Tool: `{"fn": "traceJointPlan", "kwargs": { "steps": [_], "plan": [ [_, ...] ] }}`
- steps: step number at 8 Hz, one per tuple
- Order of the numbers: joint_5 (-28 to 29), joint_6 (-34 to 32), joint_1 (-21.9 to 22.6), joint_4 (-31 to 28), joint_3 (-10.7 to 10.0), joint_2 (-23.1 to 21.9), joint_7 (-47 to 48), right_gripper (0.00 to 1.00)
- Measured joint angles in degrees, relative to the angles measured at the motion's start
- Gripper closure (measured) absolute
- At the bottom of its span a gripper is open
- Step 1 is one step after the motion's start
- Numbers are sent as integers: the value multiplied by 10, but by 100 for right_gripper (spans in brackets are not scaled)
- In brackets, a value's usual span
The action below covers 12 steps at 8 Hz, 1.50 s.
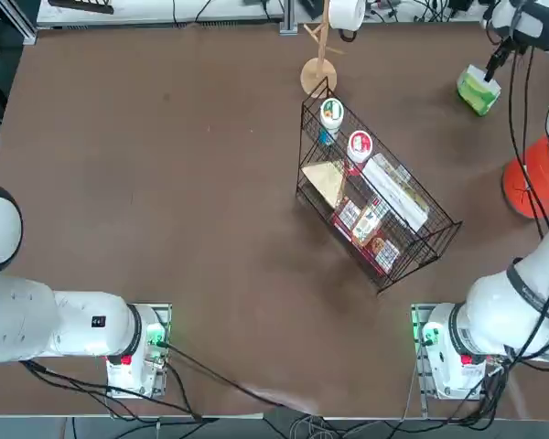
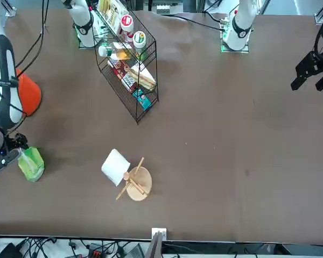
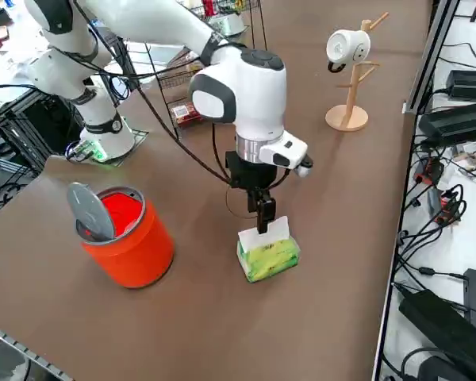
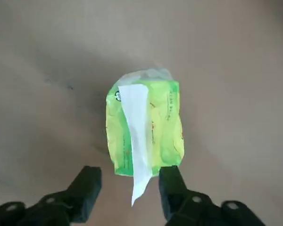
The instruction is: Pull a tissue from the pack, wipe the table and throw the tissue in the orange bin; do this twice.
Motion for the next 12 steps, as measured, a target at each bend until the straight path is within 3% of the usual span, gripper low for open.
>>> {"fn": "traceJointPlan", "kwargs": {
  "steps": [4,8,9,10,11,12],
  "plan": [
    [0,24,-4,0,-1,14,-31,36],
    [0,35,-7,0,-1,27,-39,56],
    [0,35,-9,0,-1,27,-40,70],
    [0,35,-10,0,-1,27,-40,76],
    [0,35,-10,0,-1,27,-40,96],
    [0,36,-11,2,-1,27,-40,99]
  ]
}}
